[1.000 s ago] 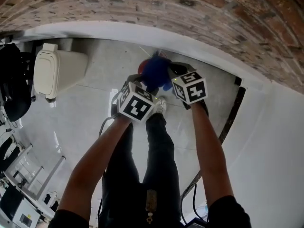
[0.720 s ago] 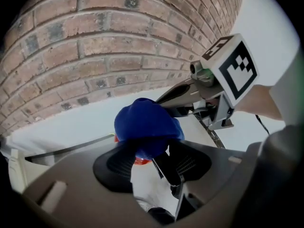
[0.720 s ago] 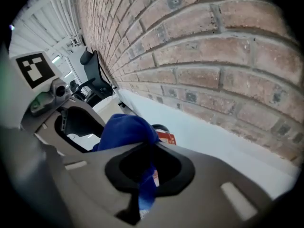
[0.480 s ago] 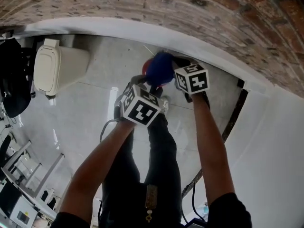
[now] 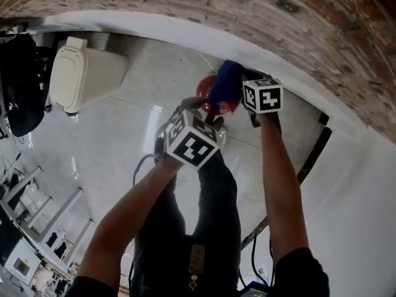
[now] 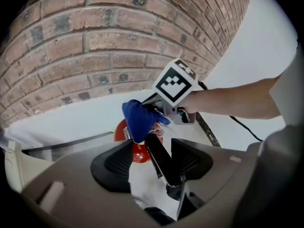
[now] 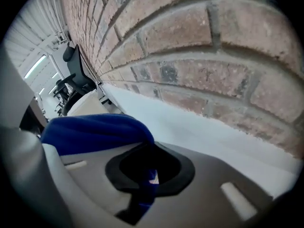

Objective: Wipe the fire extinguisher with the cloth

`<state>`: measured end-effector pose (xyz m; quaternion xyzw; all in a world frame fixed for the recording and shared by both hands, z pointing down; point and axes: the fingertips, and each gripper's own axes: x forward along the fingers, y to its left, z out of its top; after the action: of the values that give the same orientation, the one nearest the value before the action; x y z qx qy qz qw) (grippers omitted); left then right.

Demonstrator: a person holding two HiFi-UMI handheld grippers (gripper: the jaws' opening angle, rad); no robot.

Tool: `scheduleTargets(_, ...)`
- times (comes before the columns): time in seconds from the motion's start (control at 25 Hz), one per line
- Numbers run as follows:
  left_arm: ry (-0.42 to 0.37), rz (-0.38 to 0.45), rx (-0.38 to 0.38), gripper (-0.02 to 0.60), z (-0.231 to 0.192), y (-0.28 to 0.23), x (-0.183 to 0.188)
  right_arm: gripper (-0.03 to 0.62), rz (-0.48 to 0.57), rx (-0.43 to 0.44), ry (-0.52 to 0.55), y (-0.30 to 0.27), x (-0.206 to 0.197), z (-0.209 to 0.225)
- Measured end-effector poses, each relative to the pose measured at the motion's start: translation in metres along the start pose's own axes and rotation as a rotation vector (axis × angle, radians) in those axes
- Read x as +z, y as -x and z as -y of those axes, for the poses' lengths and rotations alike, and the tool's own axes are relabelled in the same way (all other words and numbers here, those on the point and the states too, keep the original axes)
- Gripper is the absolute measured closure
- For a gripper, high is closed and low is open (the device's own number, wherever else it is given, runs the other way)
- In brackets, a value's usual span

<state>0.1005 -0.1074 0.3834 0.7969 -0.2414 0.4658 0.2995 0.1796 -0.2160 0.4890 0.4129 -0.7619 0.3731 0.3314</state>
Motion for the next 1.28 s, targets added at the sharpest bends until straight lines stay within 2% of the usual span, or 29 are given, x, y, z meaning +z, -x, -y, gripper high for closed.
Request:
scheduleTargets(0.12, 0.003, -0.014, 0.002, 0.319, -0.001, 0.000, -0.004, 0.577, 0.037, 0.004, 0.011, 0.037, -0.004, -0.015)
scheduleTargets(0.28, -0.009, -0.033, 0.007, 0.319, -0.001, 0.000, -0.006, 0.577, 0.057, 0.039, 0.109, 0.081, -0.008, -0.055)
scheduleTargets(0.56, -0.033, -0.041, 0.011, 0.319, 0.000, 0.001, -0.007, 0.577, 0.095, 0.074, 0.167, 0.105, -0.003, -0.099)
scheduleTargets(0.72, -0.041, -0.055, -0.006, 0.319, 0.006, 0.001, -0.011, 0.577, 0.091, 0.071, 0.171, 0.086, 0.011, -0.093)
scheduleTargets(0.96, 0.000, -0.044, -0.020, 0.310, 0.002, 0.003, -0.012, 0.577, 0.072, 0.065, 0.227, 0.055, 0.041, -0.073)
scheduleTargets(1.28, 0.062, -0.034, -0.038, 0.310, 0.001, 0.002, -0.015, 0.577, -0.050, 0.047, 0.229, 0.002, 0.051, -0.032)
